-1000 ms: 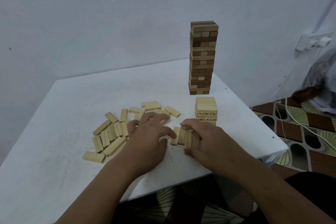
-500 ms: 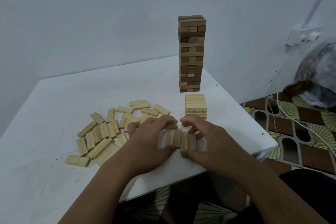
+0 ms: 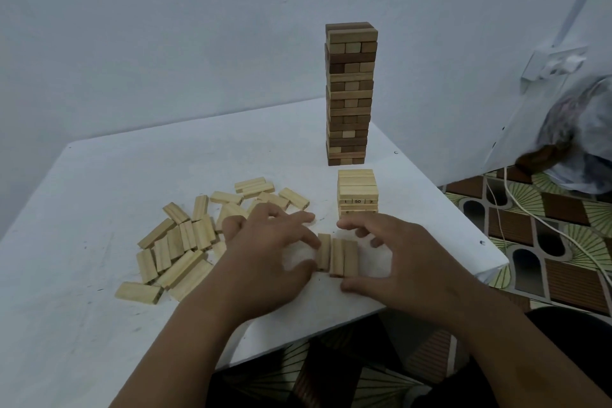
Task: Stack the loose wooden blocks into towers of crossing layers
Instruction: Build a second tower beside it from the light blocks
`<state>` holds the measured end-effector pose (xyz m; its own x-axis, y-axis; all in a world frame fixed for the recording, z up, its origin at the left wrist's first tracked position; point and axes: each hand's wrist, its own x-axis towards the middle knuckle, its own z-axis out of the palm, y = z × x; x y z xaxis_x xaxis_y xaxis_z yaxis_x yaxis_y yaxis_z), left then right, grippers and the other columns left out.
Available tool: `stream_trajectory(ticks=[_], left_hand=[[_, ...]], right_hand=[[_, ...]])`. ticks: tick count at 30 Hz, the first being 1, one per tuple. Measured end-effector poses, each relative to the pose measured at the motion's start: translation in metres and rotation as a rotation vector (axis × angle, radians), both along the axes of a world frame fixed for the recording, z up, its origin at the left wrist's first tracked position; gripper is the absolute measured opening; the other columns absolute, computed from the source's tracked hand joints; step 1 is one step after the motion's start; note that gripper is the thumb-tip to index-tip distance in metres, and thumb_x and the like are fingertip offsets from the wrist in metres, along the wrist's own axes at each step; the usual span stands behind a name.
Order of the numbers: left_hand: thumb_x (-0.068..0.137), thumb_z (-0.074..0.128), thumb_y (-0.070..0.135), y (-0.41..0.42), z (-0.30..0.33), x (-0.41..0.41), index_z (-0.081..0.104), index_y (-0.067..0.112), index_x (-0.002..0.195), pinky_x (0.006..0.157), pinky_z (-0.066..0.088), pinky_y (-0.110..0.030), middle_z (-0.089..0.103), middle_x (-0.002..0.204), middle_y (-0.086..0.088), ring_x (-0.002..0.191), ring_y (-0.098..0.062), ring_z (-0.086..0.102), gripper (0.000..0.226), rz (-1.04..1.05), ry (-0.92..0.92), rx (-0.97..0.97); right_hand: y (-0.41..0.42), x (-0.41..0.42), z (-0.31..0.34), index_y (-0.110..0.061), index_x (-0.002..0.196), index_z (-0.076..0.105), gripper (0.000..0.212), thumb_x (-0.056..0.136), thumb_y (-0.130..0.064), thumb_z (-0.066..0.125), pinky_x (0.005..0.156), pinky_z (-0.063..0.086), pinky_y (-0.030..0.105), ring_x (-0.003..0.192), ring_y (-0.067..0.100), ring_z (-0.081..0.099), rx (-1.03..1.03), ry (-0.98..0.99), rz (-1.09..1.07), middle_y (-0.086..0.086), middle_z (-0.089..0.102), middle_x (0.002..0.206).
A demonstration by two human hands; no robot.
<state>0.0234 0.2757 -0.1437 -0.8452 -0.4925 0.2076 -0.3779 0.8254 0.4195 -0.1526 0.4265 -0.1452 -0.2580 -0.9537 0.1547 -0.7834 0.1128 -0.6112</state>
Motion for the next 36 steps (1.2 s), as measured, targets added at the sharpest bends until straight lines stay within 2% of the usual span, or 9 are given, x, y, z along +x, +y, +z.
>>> stream_trajectory(ticks=[2, 5, 8, 12, 18, 22, 27, 32, 36], left_hand=[[0.072, 0.061, 0.055, 0.001, -0.002, 0.000, 0.066, 0.044, 0.099, 0.096, 0.018, -0.039, 0.049, 0.135, 0.033, 0.129, 0.000, 0.031, 0.029, -0.005, -0.010, -0.002], [0.075, 0.069, 0.056, 0.000, -0.003, 0.001, 0.062, 0.044, 0.099, 0.096, 0.011, -0.034, 0.045, 0.137, 0.035, 0.133, 0.004, 0.026, 0.028, -0.047, -0.031, 0.002], [0.072, 0.072, 0.059, 0.000, -0.003, -0.003, 0.061, 0.043, 0.097, 0.100, 0.015, -0.039, 0.050, 0.131, 0.034, 0.131, 0.006, 0.029, 0.032, -0.067, -0.039, 0.043], [0.068, 0.068, 0.066, 0.001, -0.003, -0.011, 0.058, 0.045, 0.101, 0.102, 0.022, -0.042, 0.056, 0.115, 0.021, 0.119, 0.005, 0.038, 0.040, -0.048, -0.056, 0.073], [0.069, 0.080, 0.050, 0.003, 0.002, -0.015, 0.057, 0.039, 0.101, 0.097, 0.033, -0.046, 0.063, 0.102, 0.019, 0.103, -0.001, 0.055, 0.041, -0.105, 0.067, 0.139], [0.069, 0.085, 0.038, 0.003, 0.009, -0.016, 0.054, 0.037, 0.104, 0.095, 0.043, -0.050, 0.066, 0.107, 0.016, 0.108, -0.009, 0.061, 0.046, -0.170, 0.193, 0.230], [0.071, 0.084, 0.035, 0.000, 0.024, -0.025, 0.045, 0.046, 0.104, 0.096, 0.046, -0.046, 0.064, 0.113, 0.012, 0.113, -0.018, 0.058, 0.053, -0.179, 0.275, 0.219], [0.071, 0.080, 0.041, -0.008, 0.033, -0.045, 0.046, 0.043, 0.106, 0.095, 0.042, -0.051, 0.061, 0.114, 0.016, 0.113, -0.016, 0.055, 0.049, -0.158, 0.256, 0.212], [0.072, 0.076, 0.046, -0.016, 0.042, -0.064, 0.044, 0.047, 0.103, 0.099, 0.041, -0.048, 0.058, 0.116, 0.022, 0.114, -0.010, 0.051, 0.045, -0.140, 0.209, 0.200]], right_hand=[[0.004, -0.005, 0.000, -0.063, 0.107, 0.042, 0.058, 0.066, -0.054, 0.083, 0.078, 0.032, 0.005, 0.103, -0.022, 0.038, 0.030, 0.043, -0.013, -0.040, 0.043, 0.107], [0.003, -0.010, -0.007, -0.061, 0.100, 0.049, 0.047, 0.064, -0.061, 0.079, 0.085, 0.040, 0.015, 0.103, -0.014, 0.043, 0.055, 0.035, -0.034, -0.031, 0.049, 0.112], [-0.002, -0.011, -0.013, -0.064, 0.097, 0.050, 0.043, 0.064, -0.062, 0.078, 0.084, 0.040, 0.015, 0.104, -0.005, 0.046, 0.048, 0.029, -0.032, -0.024, 0.053, 0.113], [-0.006, -0.012, -0.010, -0.060, 0.097, 0.051, 0.043, 0.067, -0.054, 0.081, 0.076, 0.037, 0.012, 0.101, -0.006, 0.049, 0.012, 0.010, -0.007, -0.026, 0.055, 0.106], [-0.008, -0.011, -0.008, -0.045, 0.104, 0.056, 0.046, 0.064, -0.048, 0.080, 0.078, 0.049, 0.024, 0.096, 0.003, 0.054, -0.066, -0.058, 0.022, -0.025, 0.058, 0.102], [-0.005, -0.011, 0.005, -0.036, 0.101, 0.057, 0.047, 0.062, -0.038, 0.083, 0.080, 0.054, 0.036, 0.098, 0.012, 0.055, -0.166, -0.075, 0.043, -0.024, 0.056, 0.097], [-0.006, -0.022, 0.027, -0.034, 0.102, 0.058, 0.050, 0.059, -0.036, 0.085, 0.071, 0.042, 0.014, 0.095, 0.014, 0.055, -0.230, -0.065, 0.009, -0.017, 0.059, 0.094], [-0.017, -0.037, 0.033, -0.033, 0.104, 0.056, 0.053, 0.062, -0.031, 0.089, 0.077, 0.045, 0.022, 0.104, 0.010, 0.055, -0.248, -0.056, -0.051, -0.021, 0.060, 0.105], [-0.025, -0.052, 0.039, -0.034, 0.104, 0.056, 0.050, 0.065, -0.036, 0.088, 0.073, 0.045, 0.017, 0.103, 0.009, 0.055, -0.288, -0.044, -0.083, -0.024, 0.059, 0.107]])
